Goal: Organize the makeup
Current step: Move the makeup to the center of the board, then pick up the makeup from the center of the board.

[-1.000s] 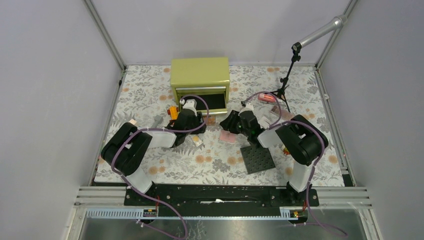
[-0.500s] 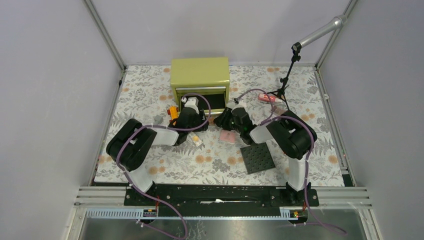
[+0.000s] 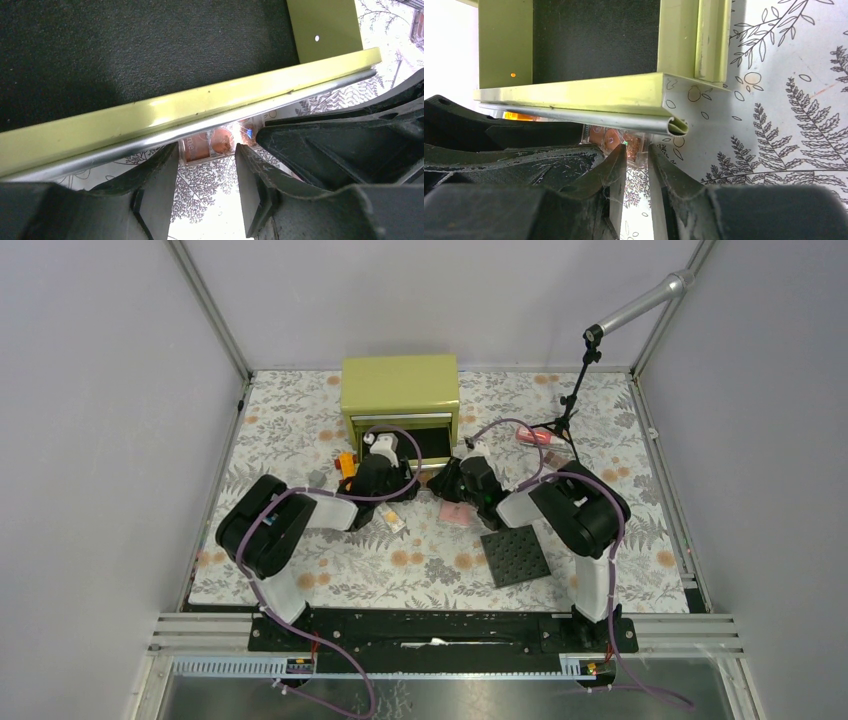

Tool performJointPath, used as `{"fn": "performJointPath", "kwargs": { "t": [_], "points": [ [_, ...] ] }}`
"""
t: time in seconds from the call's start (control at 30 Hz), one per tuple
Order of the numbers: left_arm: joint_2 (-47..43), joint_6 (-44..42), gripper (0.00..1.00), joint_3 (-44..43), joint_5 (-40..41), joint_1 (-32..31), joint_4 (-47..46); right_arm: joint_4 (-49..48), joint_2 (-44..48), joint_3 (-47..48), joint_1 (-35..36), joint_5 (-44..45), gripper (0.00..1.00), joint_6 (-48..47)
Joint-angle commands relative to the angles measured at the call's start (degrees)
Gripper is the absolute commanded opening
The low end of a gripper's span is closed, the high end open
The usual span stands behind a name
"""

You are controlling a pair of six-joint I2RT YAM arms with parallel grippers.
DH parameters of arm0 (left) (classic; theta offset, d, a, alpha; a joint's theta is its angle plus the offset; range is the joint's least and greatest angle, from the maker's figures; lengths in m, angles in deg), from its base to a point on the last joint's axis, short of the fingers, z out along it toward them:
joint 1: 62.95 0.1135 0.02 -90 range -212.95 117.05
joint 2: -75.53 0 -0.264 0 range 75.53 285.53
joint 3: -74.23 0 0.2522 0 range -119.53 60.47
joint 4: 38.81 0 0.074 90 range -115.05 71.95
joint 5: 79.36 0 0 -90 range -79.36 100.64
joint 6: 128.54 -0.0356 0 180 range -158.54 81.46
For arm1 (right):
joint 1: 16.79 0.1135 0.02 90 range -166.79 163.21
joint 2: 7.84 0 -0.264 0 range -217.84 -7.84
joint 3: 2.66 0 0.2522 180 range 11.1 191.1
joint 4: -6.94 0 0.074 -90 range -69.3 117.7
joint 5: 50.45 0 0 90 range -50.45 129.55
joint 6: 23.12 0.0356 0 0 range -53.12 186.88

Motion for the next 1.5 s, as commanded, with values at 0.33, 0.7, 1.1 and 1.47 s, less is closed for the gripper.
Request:
{"fn": "performJointPath", "kwargs": {
  "t": [0.33,0.7,1.1,1.47],
  "points": [
    [-10.97,5.1,0.46,11.02,-3.09,-5.48,3.91,4.02,11.3,-9.8,6.52,3.53,0.29,1.41],
    [-20.51,6.8,0.46,14.99,1.78,-9.53,9.26,8.63,20.68,-16.37,8.73,7.67,0.3,1.99],
    [-26.55,6.34,0.53,11.9,8.96,-9.61,16.09,13.95,21.18,-12.13,8.7,7.76,0.48,-3.04],
    [-35.66,3.58,0.76,-1.28,18.33,-9.58,36.15,26.8,19.33,-1.47,8.91,7.25,0.79,-11.61]
  ]
}}
